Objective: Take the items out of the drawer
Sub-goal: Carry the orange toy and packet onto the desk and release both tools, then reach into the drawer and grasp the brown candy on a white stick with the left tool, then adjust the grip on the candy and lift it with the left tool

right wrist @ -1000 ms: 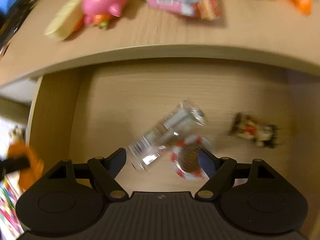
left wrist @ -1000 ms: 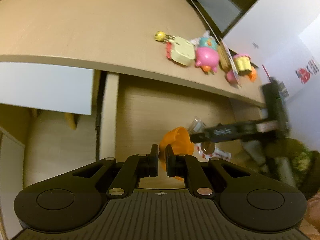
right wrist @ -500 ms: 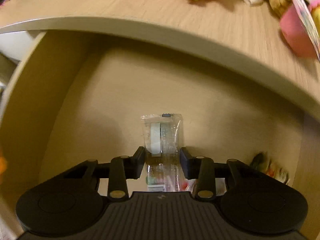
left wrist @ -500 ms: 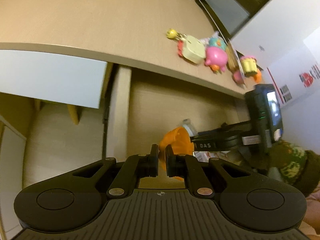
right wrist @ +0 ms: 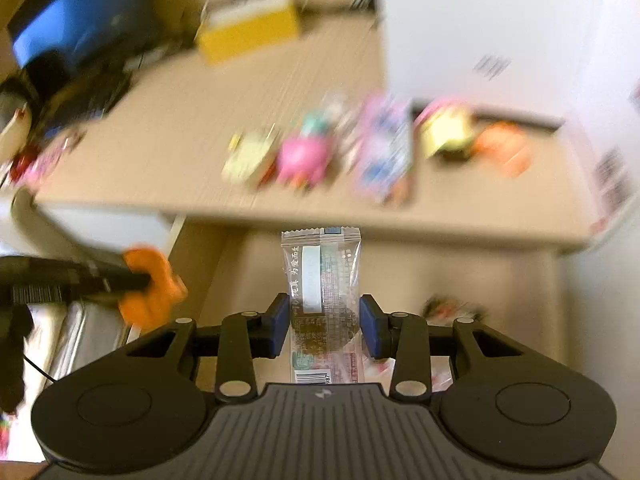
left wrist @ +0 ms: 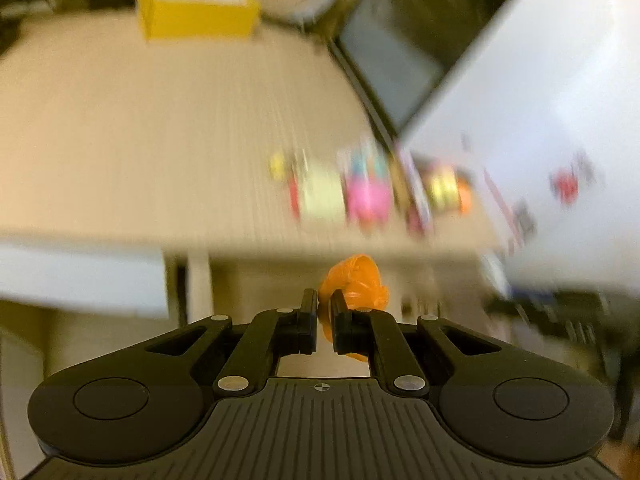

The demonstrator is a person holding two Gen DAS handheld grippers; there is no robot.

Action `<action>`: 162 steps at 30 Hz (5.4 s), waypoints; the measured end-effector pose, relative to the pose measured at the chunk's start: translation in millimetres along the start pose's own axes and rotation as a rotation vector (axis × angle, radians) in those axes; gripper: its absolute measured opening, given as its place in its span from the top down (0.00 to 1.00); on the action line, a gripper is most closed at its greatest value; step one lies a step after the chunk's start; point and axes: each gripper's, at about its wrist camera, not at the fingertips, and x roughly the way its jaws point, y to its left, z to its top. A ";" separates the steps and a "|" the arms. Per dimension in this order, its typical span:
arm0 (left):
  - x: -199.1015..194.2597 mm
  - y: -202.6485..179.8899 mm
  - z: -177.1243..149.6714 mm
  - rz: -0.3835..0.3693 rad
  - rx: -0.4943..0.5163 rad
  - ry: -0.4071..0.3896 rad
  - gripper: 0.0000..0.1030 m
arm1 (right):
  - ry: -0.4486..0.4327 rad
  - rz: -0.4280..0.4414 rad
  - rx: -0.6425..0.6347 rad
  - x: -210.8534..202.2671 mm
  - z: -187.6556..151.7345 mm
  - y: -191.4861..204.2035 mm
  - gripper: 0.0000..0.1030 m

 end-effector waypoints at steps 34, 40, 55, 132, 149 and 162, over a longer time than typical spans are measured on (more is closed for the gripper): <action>-8.3 6.5 11.8 0.111 -0.055 -0.230 0.86 | -0.002 -0.484 -0.045 103.9 88.1 -104.5 0.64; 11.2 -4.5 -25.5 0.037 -0.060 -0.132 0.86 | -0.070 -0.420 -0.037 112.9 81.0 -113.2 0.62; 108.1 -86.5 -55.3 0.064 0.349 0.097 0.86 | -0.170 -0.032 0.080 25.8 -41.6 -92.2 0.37; 215.4 -184.0 -103.5 -0.078 1.042 0.408 0.81 | 0.009 -0.122 0.078 42.8 -122.2 -109.6 0.37; 214.7 -183.0 -113.5 -0.053 1.055 0.432 0.82 | 0.013 -0.112 0.082 42.5 -125.5 -111.0 0.37; 210.2 -188.2 -121.4 -0.093 1.100 0.437 0.82 | 0.009 -0.103 0.086 43.6 -127.1 -112.6 0.37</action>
